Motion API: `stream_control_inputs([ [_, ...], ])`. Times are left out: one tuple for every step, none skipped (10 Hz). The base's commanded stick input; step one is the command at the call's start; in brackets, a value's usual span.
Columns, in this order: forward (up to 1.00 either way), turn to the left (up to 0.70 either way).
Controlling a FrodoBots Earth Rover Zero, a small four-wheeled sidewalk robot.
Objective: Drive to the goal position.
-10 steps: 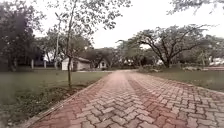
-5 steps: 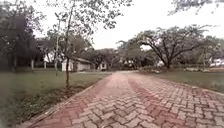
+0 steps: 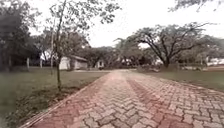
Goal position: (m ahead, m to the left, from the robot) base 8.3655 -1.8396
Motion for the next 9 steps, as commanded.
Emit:
stream_control_inputs([
  [0.70,0.00],
  [0.70,0.00],
  [0.70,0.00],
  [0.70,0.00],
  [0.70,0.00],
  [0.70,0.00],
  [0.70,-0.35],
  [0.70,-0.35],
  [0.70,-0.35],
])
